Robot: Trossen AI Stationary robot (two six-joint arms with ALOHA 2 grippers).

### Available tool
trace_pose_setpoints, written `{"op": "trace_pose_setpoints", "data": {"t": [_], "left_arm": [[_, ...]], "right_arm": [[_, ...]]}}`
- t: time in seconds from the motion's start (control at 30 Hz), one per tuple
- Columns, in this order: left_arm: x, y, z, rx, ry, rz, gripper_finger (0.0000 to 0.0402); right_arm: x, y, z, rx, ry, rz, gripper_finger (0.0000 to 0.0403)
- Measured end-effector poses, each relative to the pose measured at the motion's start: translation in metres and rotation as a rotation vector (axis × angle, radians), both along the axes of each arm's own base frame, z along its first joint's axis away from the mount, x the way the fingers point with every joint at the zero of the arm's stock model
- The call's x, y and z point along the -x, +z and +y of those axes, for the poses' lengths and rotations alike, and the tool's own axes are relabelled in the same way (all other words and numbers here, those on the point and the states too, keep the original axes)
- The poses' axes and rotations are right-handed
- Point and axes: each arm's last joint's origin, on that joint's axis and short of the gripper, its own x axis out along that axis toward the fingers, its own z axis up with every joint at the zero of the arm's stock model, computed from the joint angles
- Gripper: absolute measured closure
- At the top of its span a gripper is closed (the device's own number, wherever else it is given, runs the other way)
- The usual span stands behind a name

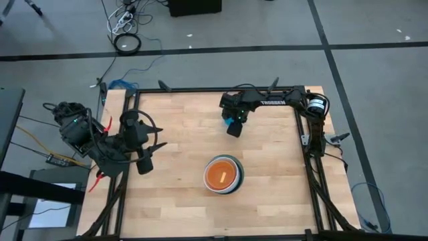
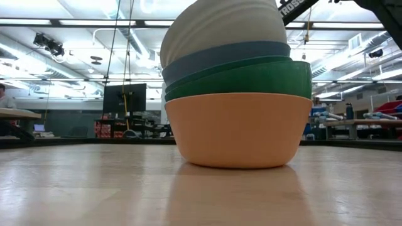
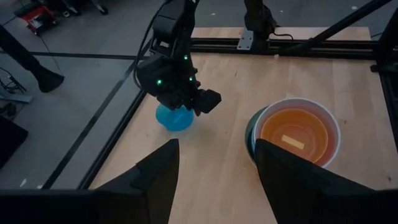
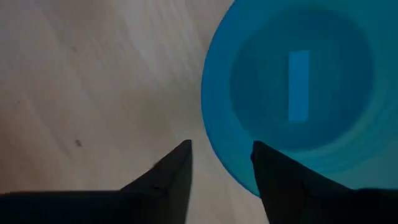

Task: Nest bowls inside each other
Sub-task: Stack the light blue bowl on top of the yellow bowl

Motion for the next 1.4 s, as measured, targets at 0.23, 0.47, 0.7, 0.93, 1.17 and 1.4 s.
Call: {"op": "trace_pose_setpoints", "data": {"t": [0.23, 0.47, 0.7, 0.93, 1.17, 1.4], "left_arm": [[0.0, 0.0, 0.0, 0.001, 0.0, 0.0, 0.0183], [0.0, 0.0, 0.0, -0.005, 0.003, -0.002, 0.0183], [0.001, -0.001, 0.001, -0.018, 0.003, 0.013, 0.0183], [0.007, -0.004, 0.006, -0.057, 0.028, 0.056, 0.0183], [0.01, -0.002, 0.01, -0.077, 0.072, 0.015, 0.0183], [0.009, -0.002, 0.009, -0.047, 0.093, -0.006, 0.0183]], "right_arm": [[-0.001, 0.0, 0.01, -0.038, 0.057, 0.003, 0.0387], [-0.011, 0.029, 0.026, 0.032, 0.124, 0.038, 0.0402], [-0.032, 0.094, 0.073, 0.114, 0.232, -0.013, 0.0402], [-0.035, 0.156, 0.16, 0.076, 0.304, -0.155, 0.0403], [-0.029, 0.165, 0.237, -0.015, 0.311, -0.244, 0.0403], [-0.032, 0.152, 0.278, -0.083, 0.316, -0.257, 0.0403]]}}
